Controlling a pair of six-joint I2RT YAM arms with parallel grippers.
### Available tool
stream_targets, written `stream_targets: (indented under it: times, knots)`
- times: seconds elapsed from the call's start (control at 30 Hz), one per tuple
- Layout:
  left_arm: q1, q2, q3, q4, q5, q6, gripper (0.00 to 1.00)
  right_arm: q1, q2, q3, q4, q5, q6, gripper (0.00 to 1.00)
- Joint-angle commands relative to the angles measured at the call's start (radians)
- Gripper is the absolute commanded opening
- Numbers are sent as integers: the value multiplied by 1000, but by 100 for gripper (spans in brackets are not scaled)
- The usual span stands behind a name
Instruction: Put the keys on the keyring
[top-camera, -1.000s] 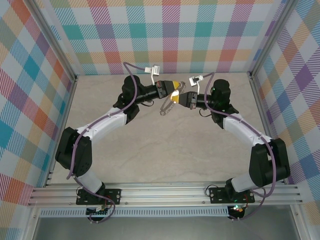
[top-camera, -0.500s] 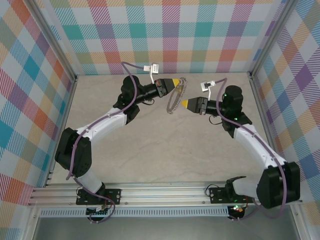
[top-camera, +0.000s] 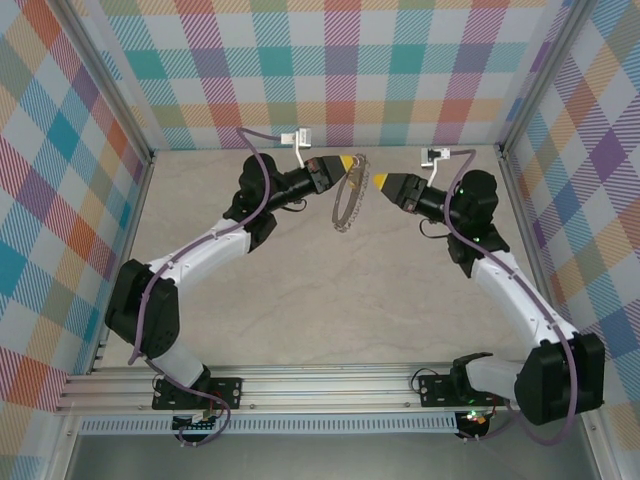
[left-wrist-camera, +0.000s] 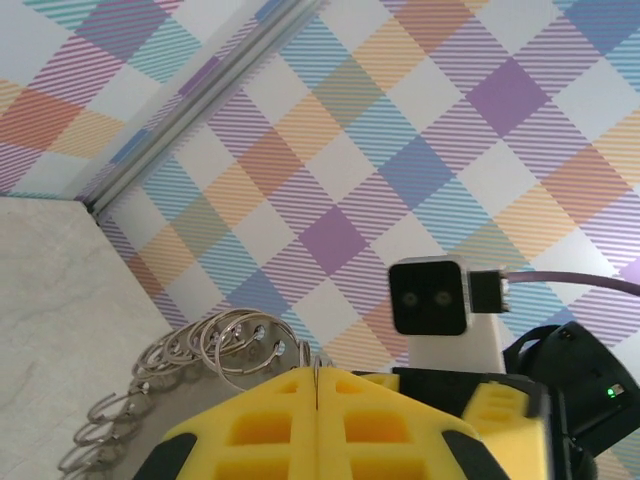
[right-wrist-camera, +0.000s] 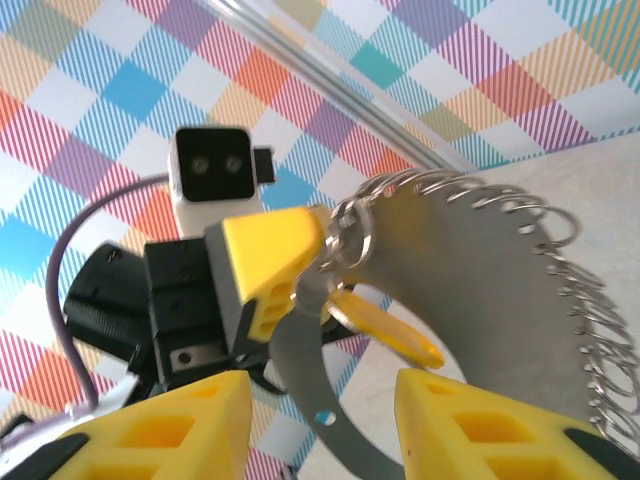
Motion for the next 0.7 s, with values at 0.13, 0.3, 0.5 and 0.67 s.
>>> stream_targets:
  times: [0.13, 0.3, 0.5, 0.67]
  knots:
    - [-10, -66, -29, 19, -138, -125, 0, 27, 43, 62, 167, 90, 121, 39]
    - [-14, -70, -29, -13, -166, -189, 0, 49, 78, 90, 173, 130, 117, 39]
    - [-17, -75, -22, -59, -177, -224, 0, 80, 126, 121, 186, 144, 122, 37]
    - [-20, -79, -25, -61, -178, -233, 0, 102, 152, 137, 220, 149, 117, 35]
